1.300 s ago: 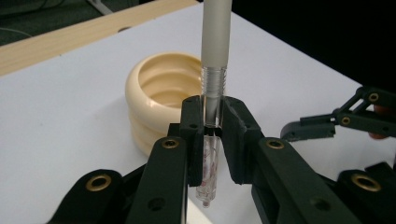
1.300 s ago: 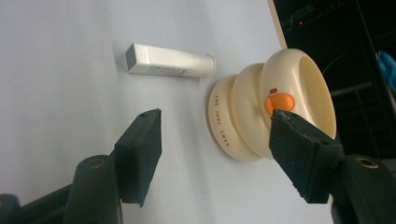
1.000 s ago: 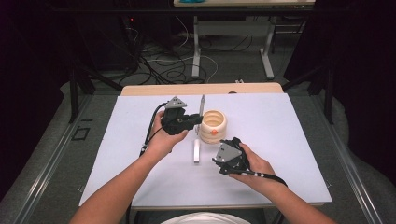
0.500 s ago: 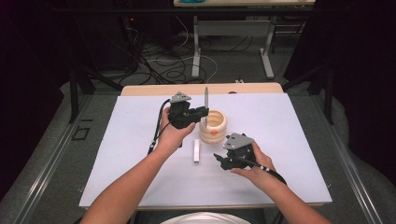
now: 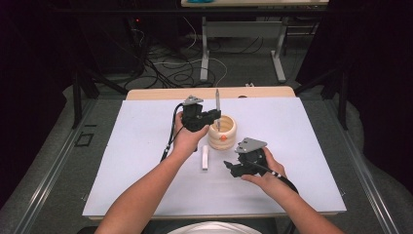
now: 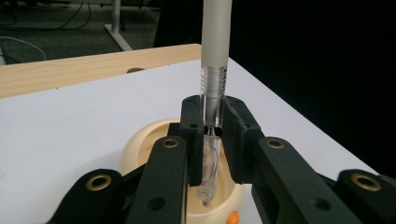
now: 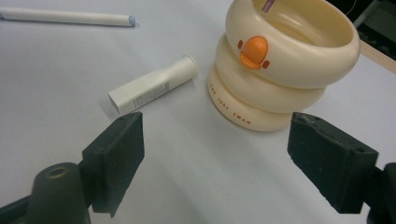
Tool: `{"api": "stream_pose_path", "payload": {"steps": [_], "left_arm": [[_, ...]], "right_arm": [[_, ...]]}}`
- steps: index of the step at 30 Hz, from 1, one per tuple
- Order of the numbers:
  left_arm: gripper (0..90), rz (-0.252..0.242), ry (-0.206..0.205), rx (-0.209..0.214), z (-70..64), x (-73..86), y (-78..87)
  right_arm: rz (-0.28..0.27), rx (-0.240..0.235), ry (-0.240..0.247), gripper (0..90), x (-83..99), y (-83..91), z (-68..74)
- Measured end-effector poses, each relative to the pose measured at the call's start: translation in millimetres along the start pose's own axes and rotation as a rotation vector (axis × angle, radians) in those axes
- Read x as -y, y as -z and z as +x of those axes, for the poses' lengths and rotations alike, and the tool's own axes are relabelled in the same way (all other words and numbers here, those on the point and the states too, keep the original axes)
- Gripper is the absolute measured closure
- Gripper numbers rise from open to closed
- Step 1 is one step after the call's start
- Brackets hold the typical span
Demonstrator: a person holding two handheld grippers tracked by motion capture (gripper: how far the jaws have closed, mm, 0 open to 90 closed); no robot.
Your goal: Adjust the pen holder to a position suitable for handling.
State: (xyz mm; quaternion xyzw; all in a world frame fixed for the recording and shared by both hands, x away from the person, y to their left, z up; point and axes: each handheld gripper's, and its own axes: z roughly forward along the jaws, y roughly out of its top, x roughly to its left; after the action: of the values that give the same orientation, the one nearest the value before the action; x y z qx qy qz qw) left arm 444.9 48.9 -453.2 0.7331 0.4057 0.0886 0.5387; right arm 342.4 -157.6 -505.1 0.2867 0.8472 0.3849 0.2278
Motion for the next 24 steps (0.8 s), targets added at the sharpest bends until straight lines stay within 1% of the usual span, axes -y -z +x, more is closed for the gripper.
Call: {"api": "stream_pose_path", "payload": {"steps": [1, 2, 3, 5, 6, 11, 12, 13, 14, 15, 16, 17, 19, 21, 23, 24], "left_arm": [[79.8, 0.001, 0.003, -0.007, 0.8, 0.4, -1.2], [79.8, 0.003, 0.011, -0.01, 1.7, 1.1, -2.7], [79.8, 0.008, 0.011, -0.011, 3.2, 1.5, -3.9], [79.8, 0.021, 0.023, -0.018, 5.3, 3.1, -7.7], [79.8, 0.026, 0.031, -0.02, 6.1, 4.3, -9.7], [79.7, 0.042, 0.077, -0.021, 9.3, 10.7, -20.0], [79.8, 0.052, 0.079, -0.024, 9.9, 11.7, -21.5], [79.8, 0.056, 0.085, -0.026, 10.3, 13.0, -23.4], [79.7, 0.063, 0.09, -0.029, 10.9, 14.1, -24.9], [79.7, 0.072, 0.097, -0.031, 11.7, 15.0, -26.1], [79.7, 0.074, 0.112, -0.032, 12.1, 15.9, -27.3], [79.7, 0.076, 0.119, -0.032, 12.8, 16.5, -28.4], [79.7, 0.086, 0.136, -0.027, 13.6, 17.5, -29.6], [79.7, 0.099, 0.137, -0.032, 14.2, 17.9, -30.2], [79.6, 0.104, 0.151, -0.035, 14.2, 18.8, -31.6], [79.6, 0.112, 0.152, -0.03, 15.0, 18.9, -31.7]], "right_arm": [[-0.005, 0.003, 0.002, 18.3, 0.6, -1.2, 0.0], [-0.002, 0.003, 0.001, 18.3, 1.0, -1.5, 0.3], [0.001, 0.001, -0.004, 18.3, 1.4, -2.0, 0.6], [-0.001, 0.004, 0.006, 18.3, 1.8, -3.2, -0.6], [0.002, 0.005, -0.006, 18.3, 2.0, -2.9, 0.0], [0.008, -0.002, -0.017, 18.4, 3.2, -3.5, -0.3], [0.01, -0.006, -0.011, 18.3, 3.8, -3.5, -0.8], [0.008, 0.002, -0.01, 18.4, 4.1, -3.9, -1.1], [0.012, 0.0, -0.018, 18.3, 4.1, -3.9, -0.6], [0.021, -0.002, -0.02, 18.3, 4.2, -3.5, -0.5], [0.009, 0.0, -0.029, 18.3, 5.0, -4.6, 0.2], [0.014, -0.01, -0.015, 18.4, 4.9, -4.8, -0.9], [0.017, -0.01, -0.014, 18.3, 5.6, -5.3, -0.6], [0.019, -0.013, -0.027, 18.3, 5.6, -5.3, 0.5], [0.016, -0.013, -0.022, 18.3, 5.7, -5.7, 0.1], [0.018, -0.011, -0.029, 18.4, 5.6, -5.6, 0.6]]}}
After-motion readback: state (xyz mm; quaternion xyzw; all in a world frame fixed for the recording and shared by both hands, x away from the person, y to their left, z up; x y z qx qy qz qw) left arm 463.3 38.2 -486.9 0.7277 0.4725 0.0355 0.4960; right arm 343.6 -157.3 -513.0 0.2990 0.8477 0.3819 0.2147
